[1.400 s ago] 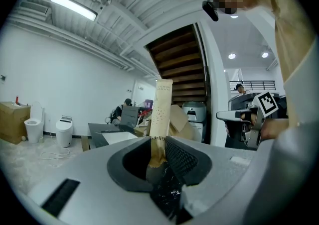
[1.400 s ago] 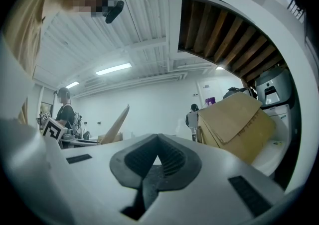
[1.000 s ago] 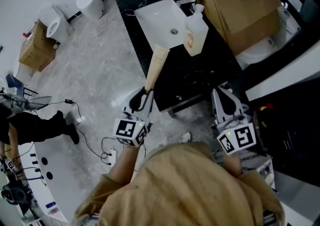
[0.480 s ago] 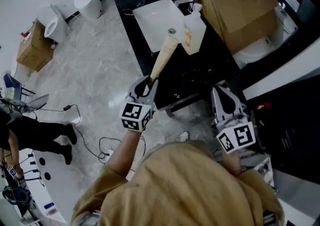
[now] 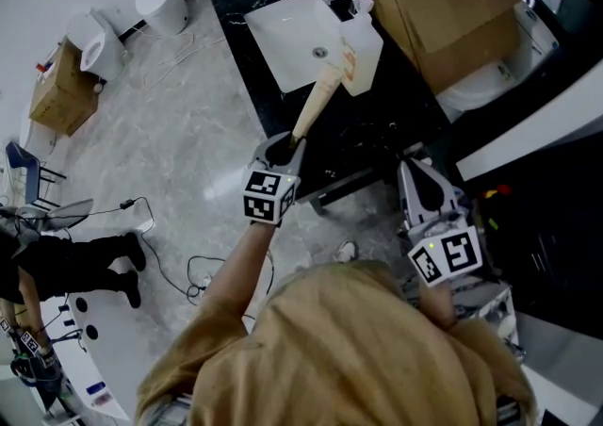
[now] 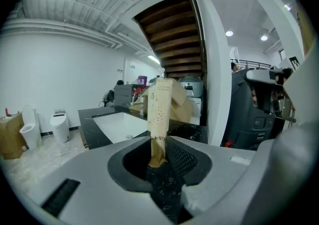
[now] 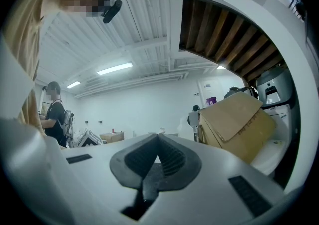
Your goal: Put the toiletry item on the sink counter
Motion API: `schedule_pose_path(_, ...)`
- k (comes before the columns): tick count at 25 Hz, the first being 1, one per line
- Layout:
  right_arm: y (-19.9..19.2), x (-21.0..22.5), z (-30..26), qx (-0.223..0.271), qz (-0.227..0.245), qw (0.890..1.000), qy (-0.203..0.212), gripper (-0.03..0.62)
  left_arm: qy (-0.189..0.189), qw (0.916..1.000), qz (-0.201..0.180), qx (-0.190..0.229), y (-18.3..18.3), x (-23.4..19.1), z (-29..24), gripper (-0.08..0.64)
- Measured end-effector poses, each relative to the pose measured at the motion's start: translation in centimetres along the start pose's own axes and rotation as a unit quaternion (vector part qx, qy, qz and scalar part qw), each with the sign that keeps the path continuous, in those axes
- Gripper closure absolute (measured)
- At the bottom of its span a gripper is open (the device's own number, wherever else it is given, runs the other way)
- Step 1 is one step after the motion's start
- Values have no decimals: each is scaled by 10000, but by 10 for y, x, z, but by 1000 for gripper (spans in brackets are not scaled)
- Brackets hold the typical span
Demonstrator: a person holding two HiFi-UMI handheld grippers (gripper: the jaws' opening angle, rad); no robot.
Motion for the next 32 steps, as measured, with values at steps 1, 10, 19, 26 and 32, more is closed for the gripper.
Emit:
schedule_pose_path(1, 0, 0, 1, 1, 0, 10000, -1, 591, 7, 10000, -20, -42, -3, 0, -3, 479)
schedule_pose_path(10, 0, 3, 9, -26, 1, 10000, -79, 591, 17, 9990, -186, -410, -28, 0, -31, 479)
schedule_pose_path(19, -2, 10, 14, -44, -37, 9998, -178, 591, 7, 9953, -498, -824, -51, 0, -52, 479)
schedule_pose_path(26, -4, 17, 19, -19, -75, 9997, -215, 591, 56, 9911, -652, -1161, -64, 3, -63, 477)
schedule_pose_path(32, -6, 23, 21, -26, -98, 9997, -208, 591, 109, 9875, -758, -1376, -71, 2, -72, 476)
Point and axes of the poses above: the fingertips, and each gripper's own axes: z backward along the fingers, x to its right, y out of its top, the point moved 1 cm from there along z, backward along the fingers, and after that the axes turned 13 degrees about y, right-handed, at the moved point
